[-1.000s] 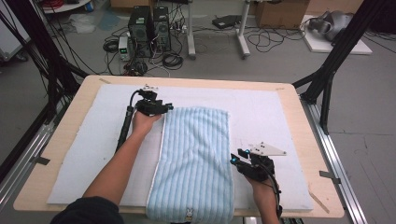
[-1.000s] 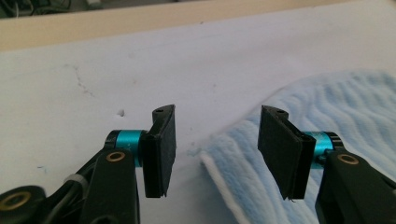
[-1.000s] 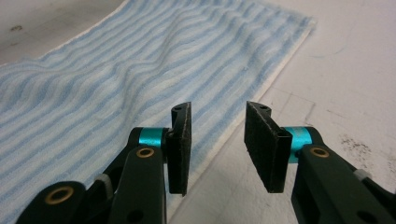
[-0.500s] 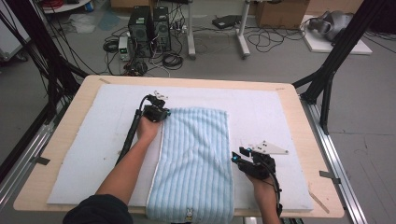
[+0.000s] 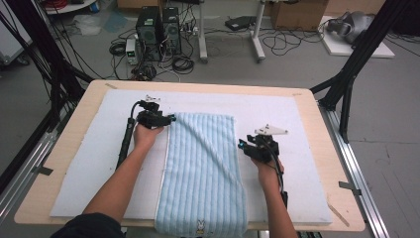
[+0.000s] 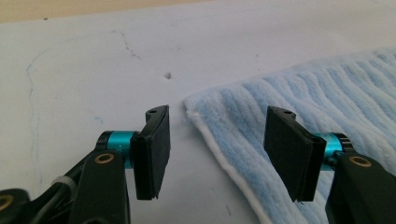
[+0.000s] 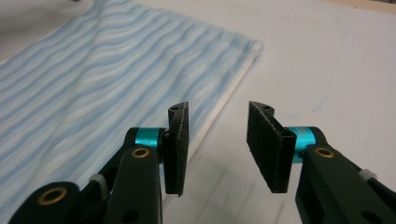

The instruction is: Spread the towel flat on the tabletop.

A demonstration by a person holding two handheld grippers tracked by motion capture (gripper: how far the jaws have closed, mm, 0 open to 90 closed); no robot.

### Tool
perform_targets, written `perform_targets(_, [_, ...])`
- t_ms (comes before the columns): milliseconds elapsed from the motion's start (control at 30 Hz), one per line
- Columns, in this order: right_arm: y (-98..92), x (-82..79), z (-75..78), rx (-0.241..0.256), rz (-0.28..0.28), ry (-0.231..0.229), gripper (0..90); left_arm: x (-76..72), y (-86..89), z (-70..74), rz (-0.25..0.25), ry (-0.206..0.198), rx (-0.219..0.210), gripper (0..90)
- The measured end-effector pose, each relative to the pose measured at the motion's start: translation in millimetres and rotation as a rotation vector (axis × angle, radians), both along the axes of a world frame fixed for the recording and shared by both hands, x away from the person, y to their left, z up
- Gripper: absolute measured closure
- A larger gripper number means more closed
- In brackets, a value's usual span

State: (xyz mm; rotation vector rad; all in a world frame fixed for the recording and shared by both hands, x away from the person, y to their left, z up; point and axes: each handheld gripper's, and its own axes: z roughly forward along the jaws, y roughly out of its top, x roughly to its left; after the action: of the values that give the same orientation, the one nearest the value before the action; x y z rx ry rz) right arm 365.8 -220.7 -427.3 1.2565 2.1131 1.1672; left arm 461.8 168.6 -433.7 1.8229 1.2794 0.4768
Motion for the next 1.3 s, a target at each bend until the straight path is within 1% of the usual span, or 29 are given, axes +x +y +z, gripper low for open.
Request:
perform_targets(67, [4.2, 20.7, 1.6, -0.011, -0.014, 0.012, 51.1, -5.9, 4.4, 1.7, -0.006, -0.001, -0.004, 41.5])
perform_targets(100, [7.4, 30.5, 2.1, -0.017, -0.023, 0.016, 50.7, -8.9, 6.6, 2.7, -0.008, -0.004, -0.004, 41.5])
perform_targets(133, [11.1, 39.6, 2.8, -0.046, -0.022, 0.001, 50.7, -12.1, 8.8, 3.4, -0.005, -0.005, -0.007, 41.5])
perform_targets(167, [15.7, 48.5, 3.0, -0.059, -0.022, -0.003, 50.7, -15.0, 11.3, 3.9, -0.007, -0.003, -0.007, 41.4])
perform_targets(200, [20.2, 57.8, 2.5, -0.072, -0.024, 0.005, 50.1, -17.8, 13.5, 4.1, -0.014, 0.007, 0.001, 41.2])
perform_targets(233, [25.8, 69.6, 0.1, -0.089, -0.031, 0.023, 50.0, -20.0, 14.9, 4.2, -0.014, 0.005, 0.001, 40.7])
perform_targets(333, [36.9, 91.6, -7.0, -0.120, -0.049, 0.066, 49.4, -27.5, 18.4, 5.6, -0.012, -0.010, -0.003, 41.3])
perform_targets(367, [40.1, 98.0, -10.3, -0.119, -0.045, 0.079, 49.9, -28.6, 19.3, 6.1, -0.016, -0.012, 0.008, 41.3])
perform_targets(400, [43.1, 102.6, -13.5, -0.125, -0.036, 0.099, 53.3, -28.9, 20.4, 6.8, -0.017, -0.006, 0.018, 41.2])
perform_targets(433, [45.8, 106.0, -16.9, -0.154, -0.027, 0.112, 59.2, -29.0, 21.8, 7.4, -0.013, -0.001, 0.022, 41.3])
perform_targets(500, [45.3, 108.7, -19.0, -0.099, -0.013, 0.113, 81.8, -30.3, 23.9, 8.9, -0.006, 0.007, 0.007, 41.3])
perform_targets(533, [45.9, 109.5, -18.9, -0.112, -0.014, 0.100, 87.6, -31.7, 23.7, 9.4, -0.004, 0.007, 0.005, 41.5])
perform_targets(567, [47.6, 110.0, -18.4, -0.143, -0.022, 0.087, 88.3, -33.1, 23.8, 9.9, -0.009, 0.006, 0.012, 42.0])
perform_targets(600, [49.5, 110.4, -17.6, -0.188, -0.047, 0.062, 88.5, -34.3, 23.3, 9.8, -0.011, 0.005, 0.010, 42.2])
perform_targets(633, [49.8, 110.1, -16.4, -0.213, -0.085, 0.032, 88.6, -35.1, 22.8, 9.3, -0.013, 0.006, 0.009, 42.3])
perform_targets(700, [45.3, 109.2, -13.0, -0.166, -0.182, -0.021, 88.2, -36.0, 21.1, 7.6, -0.025, 0.018, 0.011, 42.2])
perform_targets(733, [43.1, 109.7, -13.4, -0.135, -0.219, -0.009, 85.9, -36.1, 20.0, 6.7, -0.029, 0.018, 0.012, 42.0])
perform_targets(800, [41.1, 111.6, -16.2, -0.132, -0.222, 0.031, 66.6, -36.0, 16.4, 4.8, -0.041, 0.016, 0.010, 42.1])
perform_targets(833, [40.4, 110.3, -15.9, -0.124, -0.231, 0.045, 62.8, -35.7, 13.8, 3.5, -0.046, 0.012, 0.007, 42.2])
perform_targets(900, [36.6, 107.1, -11.7, -0.088, -0.203, 0.048, 60.4, -34.6, 8.5, 0.1, -0.063, 0.005, 0.007, 45.0])
perform_targets(933, [35.9, 103.4, -7.4, -0.085, -0.192, 0.035, 59.8, -33.8, 6.2, -2.2, -0.073, 0.009, 0.010, 46.7])
perform_targets(1000, [32.6, 95.6, 3.2, -0.078, -0.144, 0.009, 59.2, -32.5, 1.2, -8.0, -0.093, 0.020, 0.027, 51.5])
perform_targets(1067, [29.3, 88.4, 9.8, -0.099, -0.106, -0.004, 59.2, -31.3, -4.7, -13.8, -0.103, 0.028, 0.038, 55.6])
perform_targets(1133, [24.0, 79.7, 12.2, -0.122, -0.088, 0.029, 59.2, -32.2, -11.2, -15.7, -0.089, 0.014, 0.069, 57.7])
perform_targets(1167, [21.6, 77.9, 11.4, -0.118, -0.083, 0.047, 58.8, -33.5, -14.7, -15.6, -0.084, -0.003, 0.110, 61.6])
perform_targets(1200, [17.5, 75.5, 8.6, -0.104, -0.075, 0.084, 57.6, -34.3, -16.9, -15.5, -0.091, -0.010, 0.112, 66.1])
perform_targets(1233, [16.3, 74.0, 6.8, -0.099, -0.078, 0.107, 57.3, -35.9, -20.2, -14.9, -0.111, -0.011, 0.125, 77.2])
perform_targets(1267, [15.2, 72.3, 3.9, -0.098, -0.076, 0.118, 57.9, -38.1, -26.2, -14.5, -0.109, -0.030, 0.163, 86.9])
perform_targets(1300, [15.1, 71.2, 0.5, -0.082, -0.071, 0.132, 61.0, -38.7, -30.7, -13.9, -0.100, -0.047, 0.212, 88.5])
